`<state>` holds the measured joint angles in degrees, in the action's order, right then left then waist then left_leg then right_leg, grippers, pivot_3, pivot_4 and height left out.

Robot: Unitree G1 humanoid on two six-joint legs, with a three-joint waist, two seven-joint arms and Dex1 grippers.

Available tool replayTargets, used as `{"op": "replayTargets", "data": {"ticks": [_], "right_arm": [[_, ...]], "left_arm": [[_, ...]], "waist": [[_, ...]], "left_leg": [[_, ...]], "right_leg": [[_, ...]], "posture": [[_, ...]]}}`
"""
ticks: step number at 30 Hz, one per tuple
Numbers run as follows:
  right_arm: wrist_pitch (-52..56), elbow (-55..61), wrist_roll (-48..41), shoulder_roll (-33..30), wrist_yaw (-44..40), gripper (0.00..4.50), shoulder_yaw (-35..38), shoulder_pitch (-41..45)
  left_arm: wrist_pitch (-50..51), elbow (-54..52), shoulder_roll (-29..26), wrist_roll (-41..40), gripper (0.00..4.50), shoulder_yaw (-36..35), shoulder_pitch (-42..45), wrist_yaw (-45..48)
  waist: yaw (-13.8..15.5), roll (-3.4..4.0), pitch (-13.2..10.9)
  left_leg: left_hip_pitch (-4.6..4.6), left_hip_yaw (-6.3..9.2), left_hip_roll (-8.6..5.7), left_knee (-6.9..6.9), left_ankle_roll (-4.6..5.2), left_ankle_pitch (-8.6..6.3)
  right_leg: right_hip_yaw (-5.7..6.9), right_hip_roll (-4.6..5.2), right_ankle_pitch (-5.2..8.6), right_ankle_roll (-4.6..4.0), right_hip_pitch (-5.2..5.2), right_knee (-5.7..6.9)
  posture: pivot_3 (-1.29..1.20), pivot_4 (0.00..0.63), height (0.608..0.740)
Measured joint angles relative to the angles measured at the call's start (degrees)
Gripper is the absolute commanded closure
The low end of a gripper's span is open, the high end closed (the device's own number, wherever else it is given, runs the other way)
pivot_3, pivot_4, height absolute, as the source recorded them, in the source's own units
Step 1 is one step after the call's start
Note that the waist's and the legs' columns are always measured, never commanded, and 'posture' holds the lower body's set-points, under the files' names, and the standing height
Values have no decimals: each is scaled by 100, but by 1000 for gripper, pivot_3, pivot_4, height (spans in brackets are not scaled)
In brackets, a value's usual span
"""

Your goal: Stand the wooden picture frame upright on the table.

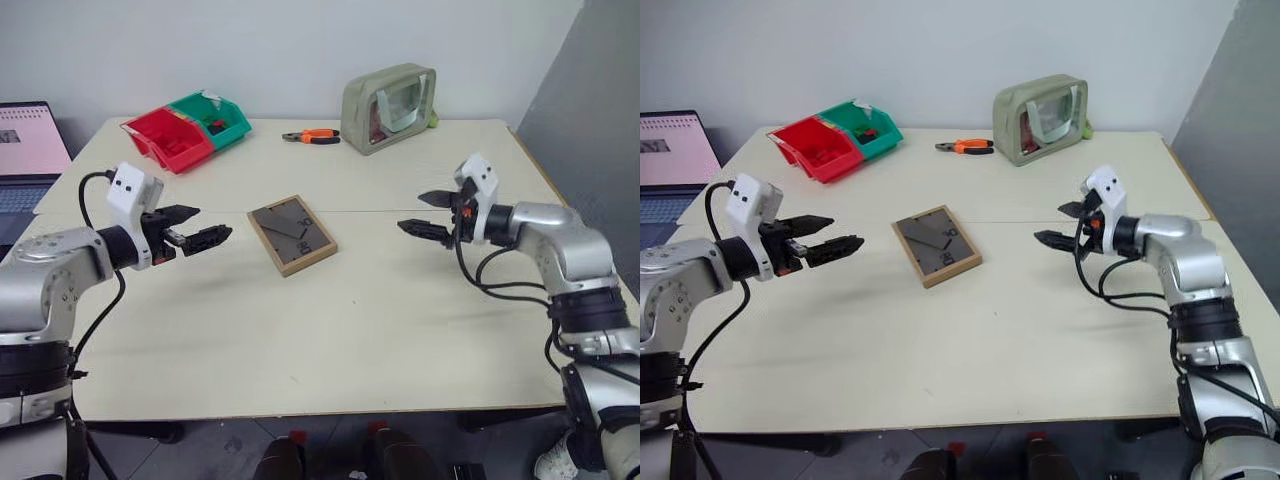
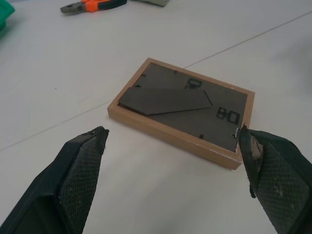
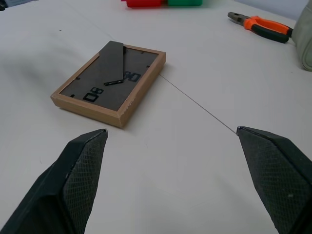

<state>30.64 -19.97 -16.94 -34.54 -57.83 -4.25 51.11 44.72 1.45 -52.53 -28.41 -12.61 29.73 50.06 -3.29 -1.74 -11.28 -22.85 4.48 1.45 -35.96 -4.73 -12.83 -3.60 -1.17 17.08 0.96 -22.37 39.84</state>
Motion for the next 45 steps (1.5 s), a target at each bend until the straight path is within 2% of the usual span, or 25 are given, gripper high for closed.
{"op": "replayTargets", "data": {"ticks": [6, 11, 13, 16, 20, 23, 30, 35, 45], "right_arm": [[-740, -1146, 326, 243, -218, 18, -151, 631], [-1162, -1769, 504, 877, -174, 18, -192, 794], [-1460, -2137, 695, 1110, -34, 392, -270, 923], [-1901, -2846, 975, 1455, 405, 1037, -288, 1190], [-2445, -3808, 1309, 1959, 1175, 1936, -295, 1422], [-2879, -4700, 1709, 2378, 2129, 2571, -376, 1616], [-3173, -5405, 2098, 2912, 3042, 4461, -374, 1792], [-3287, -5509, 2262, 3227, 3277, 4500, -372, 1794], [-3289, -5522, 2273, 3485, 2838, 4500, -255, 1789]], "left_arm": [[-165, 243, -5, 158, 0, 108, 91, 31], [-241, 369, 354, 284, 0, 69, 167, -488], [-336, 538, 561, 419, 0, 52, 161, -821], [-516, 785, 1056, 564, 467, -85, 146, -1399], [-778, 1018, 1639, 741, 1265, -157, 150, -2136], [-944, 1311, 2141, 924, 1852, -179, 269, -2727], [-1048, 1588, 2506, 1093, 3565, -118, 428, -3080], [-1042, 1738, 2778, 1175, 4465, 104, 428, -3071], [-1116, 1961, 2979, 1322, 4495, 331, 482, -2945]], "waist": [[0, 0, 0], [-11, 0, 0], [-8, 0, 0], [1, -1, 1], [3, -4, 2], [2, -6, 4], [1, -7, 4], [1, -7, 4], [1, -7, 6]], "left_leg": [[-9, 0, 4, 0, 0, 0], [-8, -4, 7, 0, 0, 0], [-13, -3, 7, -2, 0, 0], [-15, -3, 11, -4, -1, 0], [-21, -1, 13, -4, -1, 1], [-20, -3, 11, -4, -1, 1], [-18, -3, 11, -2, -2, 1], [-19, -2, 11, -3, -2, 2], [-15, -1, 9, -4, -3, 1]], "right_leg": [[0, 10, -1, -1, -14, 5], [-5, 15, -1, -2, -21, 14], [-4, 19, -2, -2, -26, 17], [-3, 28, -3, -1, -28, 19], [-3, 33, -3, -2, -30, 17], [-5, 35, -4, -1, -31, 19], [-5, 35, -4, -1, -33, 25], [-5, 35, -4, -1, -33, 27], [-4, 35, -4, -1, -30, 30]], "posture": [[0, 150, 740], [0, 150, 740], [0, 150, 740], [0, 150, 740], [0, 150, 740], [0, 150, 740], [0, 150, 740], [0, 150, 740], [0, 150, 740]]}}
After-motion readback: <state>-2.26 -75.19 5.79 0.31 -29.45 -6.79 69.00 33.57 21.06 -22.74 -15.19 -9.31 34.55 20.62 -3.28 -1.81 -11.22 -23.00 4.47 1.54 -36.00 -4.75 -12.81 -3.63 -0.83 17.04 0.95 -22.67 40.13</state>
